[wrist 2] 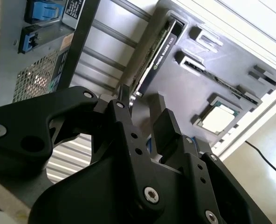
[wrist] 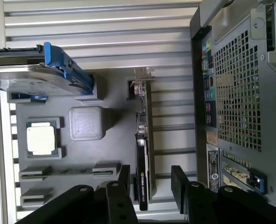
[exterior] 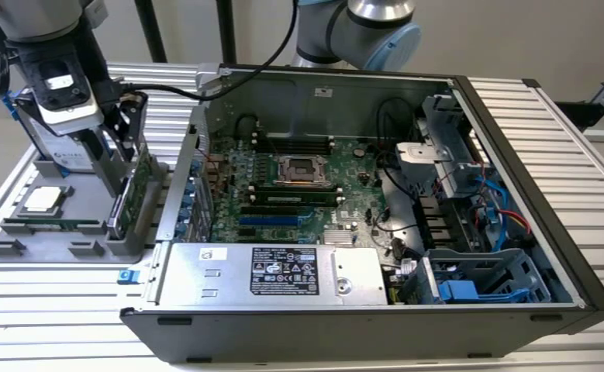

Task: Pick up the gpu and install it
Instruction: 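Pick up the gpu and move the gpu toward the slot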

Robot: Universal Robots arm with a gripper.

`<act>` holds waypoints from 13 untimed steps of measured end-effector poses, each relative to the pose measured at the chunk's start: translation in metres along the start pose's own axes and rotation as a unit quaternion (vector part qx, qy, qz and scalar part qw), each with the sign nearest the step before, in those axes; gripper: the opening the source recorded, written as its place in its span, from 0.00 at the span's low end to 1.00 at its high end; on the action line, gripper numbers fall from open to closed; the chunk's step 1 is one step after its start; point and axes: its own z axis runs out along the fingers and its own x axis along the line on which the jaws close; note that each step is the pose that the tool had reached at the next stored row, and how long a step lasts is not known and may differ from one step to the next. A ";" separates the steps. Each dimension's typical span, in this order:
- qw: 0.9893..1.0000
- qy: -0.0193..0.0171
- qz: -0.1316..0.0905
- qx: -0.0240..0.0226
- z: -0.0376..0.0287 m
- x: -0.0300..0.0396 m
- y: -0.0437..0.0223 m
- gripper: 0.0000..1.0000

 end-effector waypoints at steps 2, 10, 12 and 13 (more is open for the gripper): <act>1.000 0.000 0.000 0.000 0.0009 0.0000 -0.0001 1.00; 1.000 0.000 0.000 0.000 0.0038 0.0001 -0.0005 1.00; 1.000 0.000 0.000 0.000 0.0045 0.0001 -0.0006 1.00; 1.000 0.000 0.000 0.000 0.0049 0.0001 -0.0006 1.00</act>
